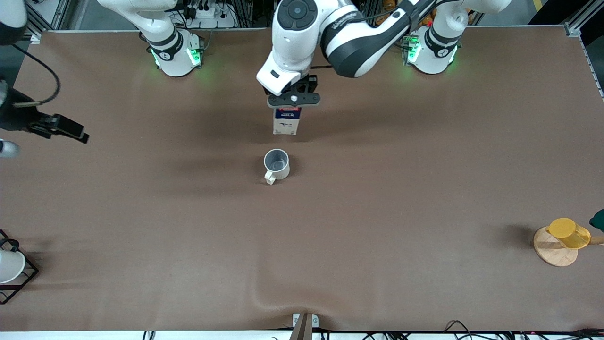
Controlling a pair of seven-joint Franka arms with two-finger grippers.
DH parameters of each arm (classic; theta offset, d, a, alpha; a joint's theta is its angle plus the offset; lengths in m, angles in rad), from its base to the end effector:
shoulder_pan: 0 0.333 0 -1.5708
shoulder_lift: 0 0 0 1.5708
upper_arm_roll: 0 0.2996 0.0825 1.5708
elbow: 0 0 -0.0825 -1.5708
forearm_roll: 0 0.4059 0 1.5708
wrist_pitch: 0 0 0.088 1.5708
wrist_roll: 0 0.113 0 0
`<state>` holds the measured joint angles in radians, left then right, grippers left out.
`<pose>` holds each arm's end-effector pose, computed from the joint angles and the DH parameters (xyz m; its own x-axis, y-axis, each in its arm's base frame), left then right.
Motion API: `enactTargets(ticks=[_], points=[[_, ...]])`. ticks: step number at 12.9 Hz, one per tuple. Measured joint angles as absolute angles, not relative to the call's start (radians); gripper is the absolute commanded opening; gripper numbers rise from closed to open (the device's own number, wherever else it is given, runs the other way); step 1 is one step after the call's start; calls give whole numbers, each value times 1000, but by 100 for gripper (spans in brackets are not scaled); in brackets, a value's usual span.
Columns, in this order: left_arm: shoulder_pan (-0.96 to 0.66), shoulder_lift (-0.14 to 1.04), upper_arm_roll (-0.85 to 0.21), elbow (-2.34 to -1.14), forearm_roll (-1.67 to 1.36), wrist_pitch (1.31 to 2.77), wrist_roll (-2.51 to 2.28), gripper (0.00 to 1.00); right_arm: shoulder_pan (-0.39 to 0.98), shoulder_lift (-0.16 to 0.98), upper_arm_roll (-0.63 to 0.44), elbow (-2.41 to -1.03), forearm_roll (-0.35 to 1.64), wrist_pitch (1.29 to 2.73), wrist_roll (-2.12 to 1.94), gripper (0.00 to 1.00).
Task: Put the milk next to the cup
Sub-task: 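Carry the milk carton with the left gripper beside the mug, then lower the milk carton next to the mug with the left gripper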
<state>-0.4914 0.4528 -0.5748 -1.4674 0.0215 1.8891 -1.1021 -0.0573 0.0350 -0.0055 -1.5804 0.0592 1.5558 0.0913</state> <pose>0.3860 -0.5776 0.4313 0.9816 0.0679 -0.1786 0.0919 -0.9874 0.1292 0.5825 -0.0298 0.5760 0.9862 -0.1523 -0.0647 -0.1558 -0.9863 -0.0532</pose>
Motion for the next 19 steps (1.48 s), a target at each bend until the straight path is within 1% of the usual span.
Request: enactTargets(ticks=[2,5,8,19], points=[[-529,495,-555,-1439,37,1892,-1119,70,-68,40,-5,-1563,59,1557,81,100],[-616,535,-468,-1423,49,1898,-1140,69,-73,60,-5,-1492,58,1527,81,100],[-657,555,-401,-1406,49,1899,-1141,70,-74,70,0,-1484,51,1518,78,100],[-691,609,-385,-1394,71,1899,-1141,71,-88,82,5,-1472,36,1492,77,100]])
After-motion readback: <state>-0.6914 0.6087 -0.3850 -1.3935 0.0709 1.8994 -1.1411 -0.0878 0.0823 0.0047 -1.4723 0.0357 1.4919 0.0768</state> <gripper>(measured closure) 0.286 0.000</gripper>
